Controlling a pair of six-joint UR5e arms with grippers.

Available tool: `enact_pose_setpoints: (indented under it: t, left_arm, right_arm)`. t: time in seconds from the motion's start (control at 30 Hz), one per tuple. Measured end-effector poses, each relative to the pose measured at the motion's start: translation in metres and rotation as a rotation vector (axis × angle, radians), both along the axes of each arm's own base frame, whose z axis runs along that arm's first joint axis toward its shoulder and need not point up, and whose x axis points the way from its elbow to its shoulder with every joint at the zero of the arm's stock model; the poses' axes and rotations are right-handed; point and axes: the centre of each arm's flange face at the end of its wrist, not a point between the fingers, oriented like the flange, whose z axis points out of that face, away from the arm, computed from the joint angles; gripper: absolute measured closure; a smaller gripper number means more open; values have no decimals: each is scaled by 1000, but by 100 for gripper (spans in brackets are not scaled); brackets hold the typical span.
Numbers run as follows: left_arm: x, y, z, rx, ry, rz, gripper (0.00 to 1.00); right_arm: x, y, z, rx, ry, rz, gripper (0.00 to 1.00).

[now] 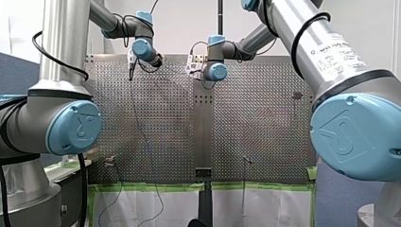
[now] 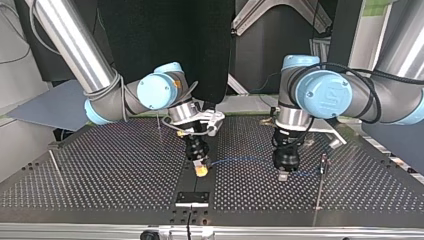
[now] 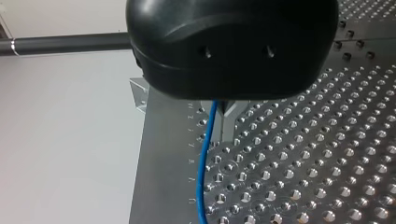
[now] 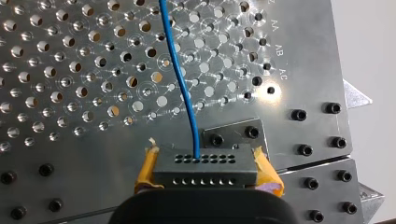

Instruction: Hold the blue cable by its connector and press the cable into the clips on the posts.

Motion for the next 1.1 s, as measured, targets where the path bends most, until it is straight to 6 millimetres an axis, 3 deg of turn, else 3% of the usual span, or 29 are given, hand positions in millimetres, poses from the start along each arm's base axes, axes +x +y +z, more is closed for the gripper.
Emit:
enact_pose_setpoints:
  t: [0.33,0.73,1.1]
  left_arm:
    - [-4,-3,-19,10,8,-2,100]
    - [-16,-15,-61,-1,14,-4,100]
    - [-32,-53,-142,22,94,-24,100]
  right_arm:
    - [-5,-2,-8,16,15,-7,100]
    - [-19,3,-55,82,79,-26,100]
    - [-32,14,-95,112,168,-53,100]
